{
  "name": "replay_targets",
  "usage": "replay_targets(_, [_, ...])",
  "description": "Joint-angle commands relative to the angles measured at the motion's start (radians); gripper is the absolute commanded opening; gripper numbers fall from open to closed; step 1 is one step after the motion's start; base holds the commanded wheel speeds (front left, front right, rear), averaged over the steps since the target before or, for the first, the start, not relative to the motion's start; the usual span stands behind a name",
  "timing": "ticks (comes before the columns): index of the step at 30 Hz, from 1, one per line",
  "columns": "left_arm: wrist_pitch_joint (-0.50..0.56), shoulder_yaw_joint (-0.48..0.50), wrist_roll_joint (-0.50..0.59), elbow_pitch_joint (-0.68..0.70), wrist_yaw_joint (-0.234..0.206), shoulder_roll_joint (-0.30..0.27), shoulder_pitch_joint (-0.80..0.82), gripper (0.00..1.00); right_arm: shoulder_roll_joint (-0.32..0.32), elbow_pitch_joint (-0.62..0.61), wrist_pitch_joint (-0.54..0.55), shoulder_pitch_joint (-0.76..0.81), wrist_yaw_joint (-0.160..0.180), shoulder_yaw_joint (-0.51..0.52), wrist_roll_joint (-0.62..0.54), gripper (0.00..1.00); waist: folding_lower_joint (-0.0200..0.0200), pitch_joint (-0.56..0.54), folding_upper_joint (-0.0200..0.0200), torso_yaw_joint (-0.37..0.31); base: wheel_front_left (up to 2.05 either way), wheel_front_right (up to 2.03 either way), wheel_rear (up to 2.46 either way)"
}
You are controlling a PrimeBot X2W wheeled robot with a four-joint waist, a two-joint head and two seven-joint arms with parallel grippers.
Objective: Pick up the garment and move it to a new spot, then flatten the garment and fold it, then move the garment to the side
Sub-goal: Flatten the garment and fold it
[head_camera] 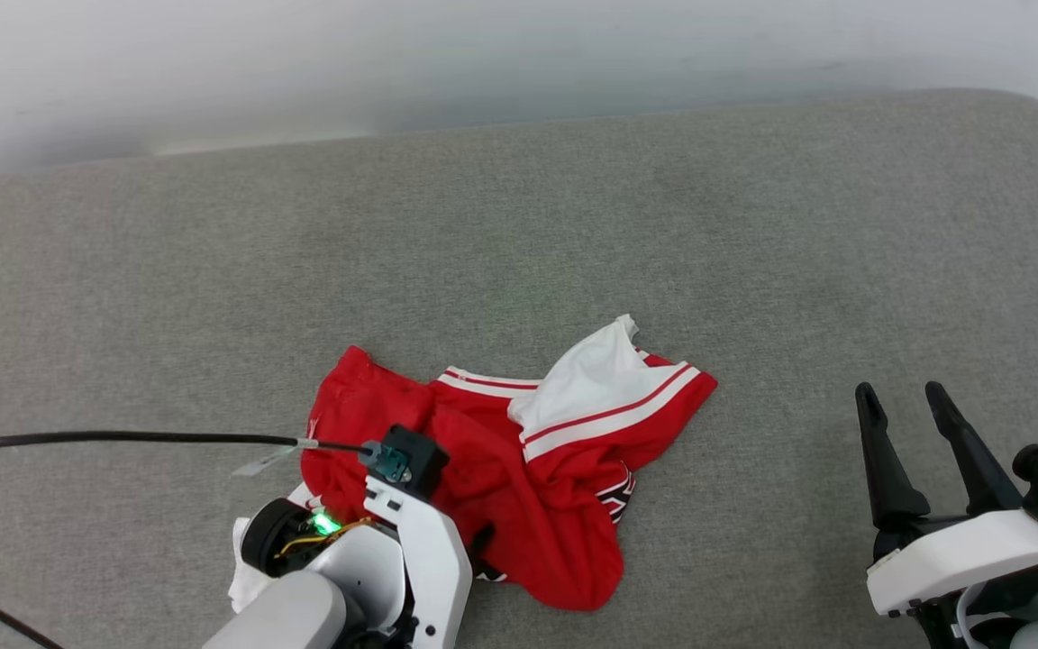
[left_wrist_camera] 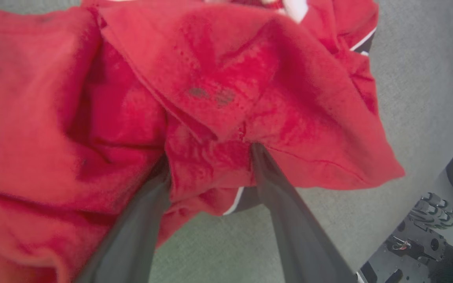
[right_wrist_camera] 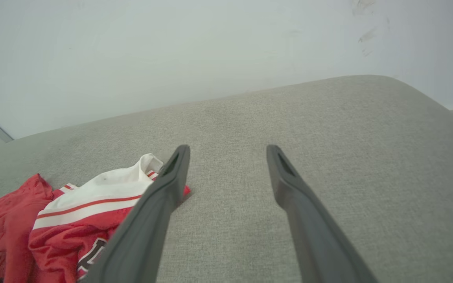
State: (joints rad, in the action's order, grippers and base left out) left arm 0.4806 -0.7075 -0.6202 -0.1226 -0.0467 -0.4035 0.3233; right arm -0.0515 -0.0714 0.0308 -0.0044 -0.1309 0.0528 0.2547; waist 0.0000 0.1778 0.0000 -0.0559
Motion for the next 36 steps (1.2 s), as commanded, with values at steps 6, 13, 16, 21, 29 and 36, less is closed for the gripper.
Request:
replay_targets(6, [-0.039,-0.004,0.016,-0.008,0.017,0.0,0.039,0.0,0.002,0.024,-0.021,-0.012,0.0,0.009,0.008,1.0,0.0,-0.003,0.0,-0.004,0.0,0.0,0.0])
replay_targets(13, [-0.116,-0.014,0.079,0.081,0.0,-0.012,0.038,0.0,0.002,0.041,-0.02,0.008,0.0,0.015,0.014,1.0,0.0,-0.039,0.0,0.034,0.0,0.0,0.0])
replay_targets(16, [-0.117,-0.055,0.106,0.141,0.014,-0.005,0.019,0.0,0.002,0.038,-0.014,0.011,0.0,0.018,0.007,1.0,0.0,-0.052,0.0,0.059,0.0,0.0,0.0])
replay_targets(21, [-0.073,-0.177,0.113,0.16,0.068,0.036,-0.026,0.0,0.002,0.028,-0.002,0.01,0.0,0.015,-0.001,1.0,0.0,-0.068,0.0,0.089,0.0,0.0,0.0])
replay_targets(29, [-0.058,-0.335,0.096,0.033,0.15,0.116,-0.053,0.0,0.002,0.011,0.02,-0.004,0.0,0.0,-0.01,1.0,0.0,-0.065,0.0,0.091,0.0,0.0,0.0])
replay_targets(36, [-0.129,-0.359,0.092,-0.022,0.166,0.147,-0.025,1.0,0.002,0.001,0.021,-0.002,0.0,0.007,-0.01,1.0,0.0,-0.063,0.0,0.083,0.0,0.0,0.0])
